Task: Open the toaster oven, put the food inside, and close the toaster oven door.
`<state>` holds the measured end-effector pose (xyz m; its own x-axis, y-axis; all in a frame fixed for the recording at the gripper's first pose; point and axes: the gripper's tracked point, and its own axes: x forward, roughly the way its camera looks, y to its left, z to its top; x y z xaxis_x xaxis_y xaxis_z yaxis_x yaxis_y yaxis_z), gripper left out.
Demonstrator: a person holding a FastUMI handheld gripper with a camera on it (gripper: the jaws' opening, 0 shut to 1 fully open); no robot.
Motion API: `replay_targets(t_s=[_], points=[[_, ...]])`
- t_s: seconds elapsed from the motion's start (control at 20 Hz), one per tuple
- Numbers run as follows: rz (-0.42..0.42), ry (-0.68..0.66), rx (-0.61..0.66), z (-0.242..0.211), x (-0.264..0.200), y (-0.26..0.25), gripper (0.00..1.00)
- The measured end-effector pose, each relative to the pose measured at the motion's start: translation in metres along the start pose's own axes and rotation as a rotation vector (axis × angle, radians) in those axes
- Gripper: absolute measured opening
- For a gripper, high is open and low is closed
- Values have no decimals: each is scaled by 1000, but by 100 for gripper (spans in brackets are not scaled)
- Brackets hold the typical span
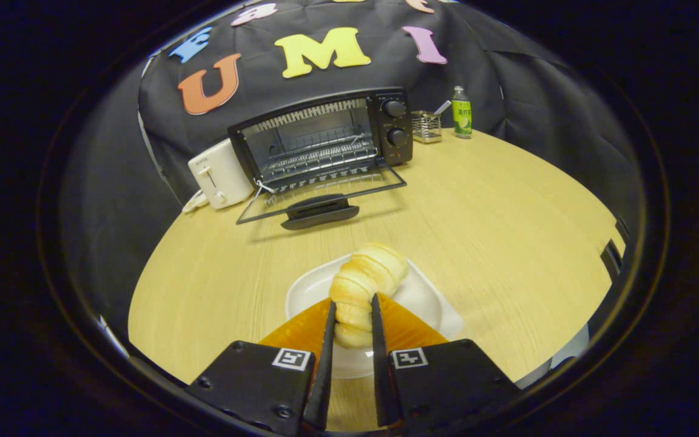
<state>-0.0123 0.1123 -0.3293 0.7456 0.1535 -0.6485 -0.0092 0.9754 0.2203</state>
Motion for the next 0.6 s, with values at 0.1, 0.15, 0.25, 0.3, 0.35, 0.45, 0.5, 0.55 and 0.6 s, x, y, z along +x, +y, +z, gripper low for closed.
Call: replay_targets(t_s=[0.1, 0.15, 0.25, 0.3, 0.35, 0.45, 0.5, 0.55, 0.6], points=[[17, -35, 17, 20, -7, 4, 35], [26, -54, 27, 31, -9, 6, 35], [37, -102, 34, 58, -12, 12, 35], [38, -126, 30, 72, -11, 14, 35], [43, -151, 25, 85, -8, 18, 35], [71, -166, 23, 107, 3, 29, 35], [80, -168, 29, 117, 11, 34, 35], [92, -175, 33, 128, 20, 37, 35], [107, -181, 31, 139, 30, 43, 35]])
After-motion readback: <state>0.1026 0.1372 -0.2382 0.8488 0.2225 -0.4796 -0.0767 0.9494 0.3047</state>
